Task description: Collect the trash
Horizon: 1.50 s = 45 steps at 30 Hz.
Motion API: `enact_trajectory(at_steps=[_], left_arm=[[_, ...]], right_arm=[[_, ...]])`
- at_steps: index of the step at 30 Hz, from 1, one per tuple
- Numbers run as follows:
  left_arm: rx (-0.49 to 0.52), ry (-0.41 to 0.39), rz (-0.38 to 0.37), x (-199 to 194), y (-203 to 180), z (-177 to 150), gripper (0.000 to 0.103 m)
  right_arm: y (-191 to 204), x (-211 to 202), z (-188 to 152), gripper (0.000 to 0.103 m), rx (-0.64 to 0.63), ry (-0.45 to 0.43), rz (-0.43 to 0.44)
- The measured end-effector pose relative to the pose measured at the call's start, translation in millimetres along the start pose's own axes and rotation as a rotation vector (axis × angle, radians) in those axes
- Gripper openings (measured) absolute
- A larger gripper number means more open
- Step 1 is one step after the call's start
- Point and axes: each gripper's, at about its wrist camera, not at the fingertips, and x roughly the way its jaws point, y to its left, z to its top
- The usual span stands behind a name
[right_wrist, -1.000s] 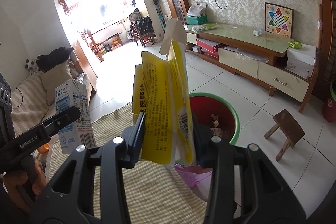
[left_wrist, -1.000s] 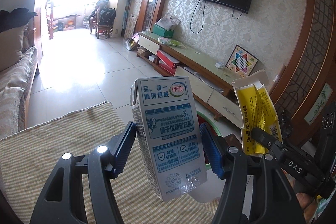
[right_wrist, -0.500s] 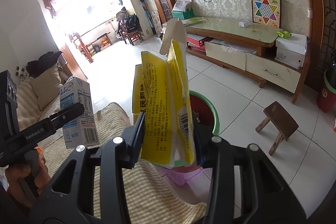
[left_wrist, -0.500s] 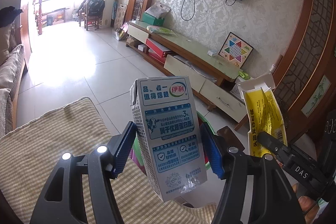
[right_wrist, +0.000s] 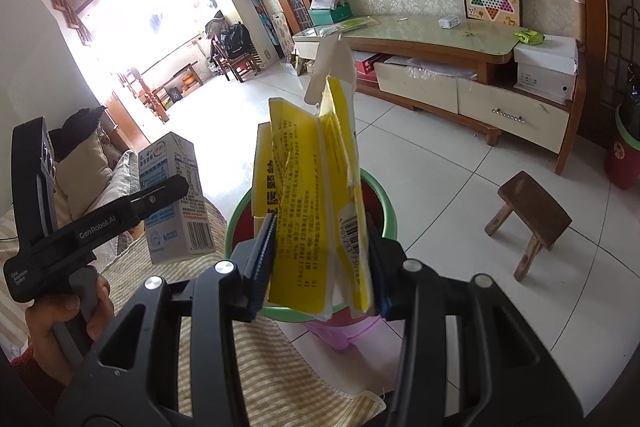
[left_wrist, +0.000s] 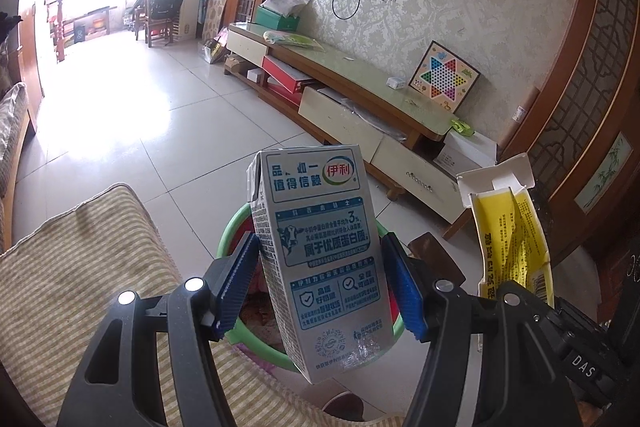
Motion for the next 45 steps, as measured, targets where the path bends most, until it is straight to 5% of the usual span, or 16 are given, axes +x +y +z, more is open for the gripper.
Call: enact_trajectory(at_steps=[13,15,18,35,37,39,40,45], left_arm=[[-0.010,0.061,-0.015,36.9,-7.0,2.6,0.062],[-0.015,0.053,-0.014,35.3,-5.6,2.3,0.070],[-0.015,0.027,-0.005,27.1,-4.4,1.7,0.083],[0.030,-0.050,0.097,-55.2,17.9,-3.3,0.092],[0.021,-0.053,0.099,-60.4,19.3,-3.3,0.092],[0.032,-0.063,0.104,-66.6,17.3,-5.9,0.092],[0.043,-0.069,0.114,-70.0,16.3,-7.1,0.092],[0.060,-0.085,0.123,-87.5,17.6,-15.6,0.093]], right_arm=[[-20.6,14.0,-4.6,0.040,0.002,0.028,-0.035],[-18.6,19.2,-4.0,0.040,-0.010,0.036,-0.037],[-14.2,30.9,-3.3,0.040,-0.031,0.050,-0.040],[25.2,121.7,4.5,0.041,-0.160,0.169,-0.044],[29.5,124.5,5.6,0.045,-0.181,0.162,-0.051],[34.9,126.5,6.7,0.072,-0.208,0.153,-0.075],[37.7,124.4,6.6,0.078,-0.217,0.140,-0.094],[51.1,95.1,4.7,0.090,-0.222,0.066,-0.087]])
